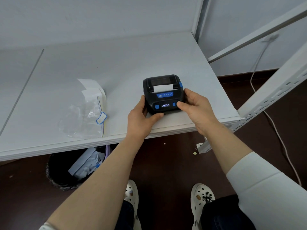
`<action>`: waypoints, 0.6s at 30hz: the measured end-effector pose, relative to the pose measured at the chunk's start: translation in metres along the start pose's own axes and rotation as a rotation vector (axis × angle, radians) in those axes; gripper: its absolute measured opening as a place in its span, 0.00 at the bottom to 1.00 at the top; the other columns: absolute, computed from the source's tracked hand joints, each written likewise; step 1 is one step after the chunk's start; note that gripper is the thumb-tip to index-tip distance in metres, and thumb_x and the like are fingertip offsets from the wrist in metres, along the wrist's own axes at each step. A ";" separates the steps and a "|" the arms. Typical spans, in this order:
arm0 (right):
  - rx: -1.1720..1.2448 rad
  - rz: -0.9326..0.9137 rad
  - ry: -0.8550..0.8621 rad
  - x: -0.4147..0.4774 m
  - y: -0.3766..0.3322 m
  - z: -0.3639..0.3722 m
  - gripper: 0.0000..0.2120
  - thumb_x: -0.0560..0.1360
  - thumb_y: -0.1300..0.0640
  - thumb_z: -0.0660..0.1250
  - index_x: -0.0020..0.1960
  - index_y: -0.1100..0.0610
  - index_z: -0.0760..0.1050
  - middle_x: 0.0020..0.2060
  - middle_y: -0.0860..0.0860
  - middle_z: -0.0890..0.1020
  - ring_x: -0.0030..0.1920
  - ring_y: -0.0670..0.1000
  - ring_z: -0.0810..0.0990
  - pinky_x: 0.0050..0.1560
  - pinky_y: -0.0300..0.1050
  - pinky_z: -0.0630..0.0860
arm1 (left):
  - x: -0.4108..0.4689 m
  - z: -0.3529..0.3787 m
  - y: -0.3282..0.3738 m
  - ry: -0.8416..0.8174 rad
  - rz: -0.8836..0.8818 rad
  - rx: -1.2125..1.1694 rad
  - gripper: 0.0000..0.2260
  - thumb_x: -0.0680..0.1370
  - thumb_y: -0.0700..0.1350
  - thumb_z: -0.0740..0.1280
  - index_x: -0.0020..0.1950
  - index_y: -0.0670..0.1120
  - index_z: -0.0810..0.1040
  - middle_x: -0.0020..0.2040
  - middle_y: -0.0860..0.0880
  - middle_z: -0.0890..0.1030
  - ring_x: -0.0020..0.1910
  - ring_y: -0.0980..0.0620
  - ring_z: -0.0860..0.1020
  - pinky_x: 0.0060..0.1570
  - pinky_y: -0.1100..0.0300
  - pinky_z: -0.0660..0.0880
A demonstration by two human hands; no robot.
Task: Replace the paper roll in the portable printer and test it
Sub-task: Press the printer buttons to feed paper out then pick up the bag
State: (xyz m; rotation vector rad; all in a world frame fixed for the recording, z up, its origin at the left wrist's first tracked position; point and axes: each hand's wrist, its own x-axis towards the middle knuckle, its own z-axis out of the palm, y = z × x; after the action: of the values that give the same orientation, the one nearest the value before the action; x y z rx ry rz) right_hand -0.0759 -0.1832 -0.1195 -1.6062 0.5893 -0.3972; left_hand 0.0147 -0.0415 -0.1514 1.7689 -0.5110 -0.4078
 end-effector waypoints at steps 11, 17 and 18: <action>-0.044 -0.012 -0.011 -0.001 -0.001 0.003 0.16 0.75 0.68 0.63 0.52 0.47 0.75 0.44 0.39 0.81 0.49 0.38 0.79 0.47 0.27 0.74 | 0.000 -0.001 0.001 0.000 0.009 0.018 0.32 0.69 0.38 0.75 0.71 0.44 0.69 0.62 0.49 0.79 0.61 0.57 0.77 0.63 0.67 0.71; 0.040 0.059 -0.041 0.000 -0.003 -0.002 0.23 0.69 0.69 0.57 0.49 0.45 0.79 0.51 0.50 0.84 0.60 0.50 0.77 0.64 0.45 0.72 | 0.001 -0.001 0.001 -0.001 -0.007 0.022 0.31 0.69 0.38 0.75 0.70 0.45 0.70 0.60 0.51 0.80 0.60 0.58 0.77 0.61 0.67 0.72; 0.047 0.071 -0.042 0.000 -0.004 -0.002 0.24 0.68 0.70 0.56 0.48 0.44 0.79 0.52 0.51 0.83 0.60 0.50 0.77 0.65 0.46 0.71 | 0.001 -0.001 0.001 0.000 -0.009 0.025 0.31 0.69 0.38 0.75 0.70 0.45 0.70 0.61 0.51 0.80 0.60 0.58 0.77 0.61 0.67 0.72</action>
State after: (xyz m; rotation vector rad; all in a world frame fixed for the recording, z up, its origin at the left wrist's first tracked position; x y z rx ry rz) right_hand -0.0769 -0.1848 -0.1154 -1.5410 0.5986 -0.3215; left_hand 0.0164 -0.0416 -0.1502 1.7954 -0.5103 -0.4089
